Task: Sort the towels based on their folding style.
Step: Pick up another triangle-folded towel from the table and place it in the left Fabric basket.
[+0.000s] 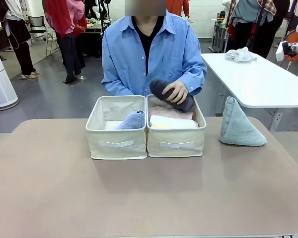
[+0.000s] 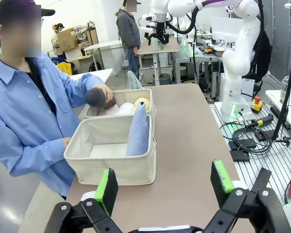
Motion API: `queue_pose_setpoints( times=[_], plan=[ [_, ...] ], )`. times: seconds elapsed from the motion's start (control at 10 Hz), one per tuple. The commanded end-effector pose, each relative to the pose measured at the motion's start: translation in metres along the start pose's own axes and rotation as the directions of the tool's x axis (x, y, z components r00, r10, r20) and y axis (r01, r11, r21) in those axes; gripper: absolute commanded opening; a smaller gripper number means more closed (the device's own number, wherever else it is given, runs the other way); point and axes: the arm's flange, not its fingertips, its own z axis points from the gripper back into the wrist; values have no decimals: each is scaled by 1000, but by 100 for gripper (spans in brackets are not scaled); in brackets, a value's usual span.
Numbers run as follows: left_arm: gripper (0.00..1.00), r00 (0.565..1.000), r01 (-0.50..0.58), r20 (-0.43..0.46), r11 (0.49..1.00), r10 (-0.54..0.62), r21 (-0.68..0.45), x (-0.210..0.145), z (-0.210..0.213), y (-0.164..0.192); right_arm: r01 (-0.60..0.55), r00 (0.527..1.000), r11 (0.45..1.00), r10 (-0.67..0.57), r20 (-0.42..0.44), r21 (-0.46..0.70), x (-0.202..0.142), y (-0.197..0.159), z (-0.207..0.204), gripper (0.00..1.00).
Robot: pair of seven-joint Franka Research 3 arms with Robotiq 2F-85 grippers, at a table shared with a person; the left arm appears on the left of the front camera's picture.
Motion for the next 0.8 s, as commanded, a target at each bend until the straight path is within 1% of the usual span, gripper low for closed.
queue_pose_setpoints(
  times=[0.0,0.1,0.2,0.4,0.5,0.6,0.7],
  plan=[
    [100,1000,0,3,1000,0,1,2,1,-2,-4,1000,1000,4,-8,6,2,2,-4,100],
    [100,1000,0,3,1000,0,1,2,1,-2,-108,988,994,106,115,6,10,2,-2,100],
    [100,1000,0,3,1000,0,1,2,1,-2,-191,949,981,179,260,23,29,-6,0,100],
    [100,1000,0,3,1000,0,1,2,1,-2,-280,901,956,230,367,90,63,-24,-8,100],
    [100,1000,0,3,1000,0,1,2,1,-2,-290,901,952,237,364,98,78,-28,-15,100],
    [100,1000,0,3,1000,0,1,2,1,-2,-284,911,955,243,333,80,92,-28,-22,100],
    [100,1000,0,3,1000,0,1,2,1,-2,-304,904,951,270,330,55,103,-24,-26,100]
  ],
)
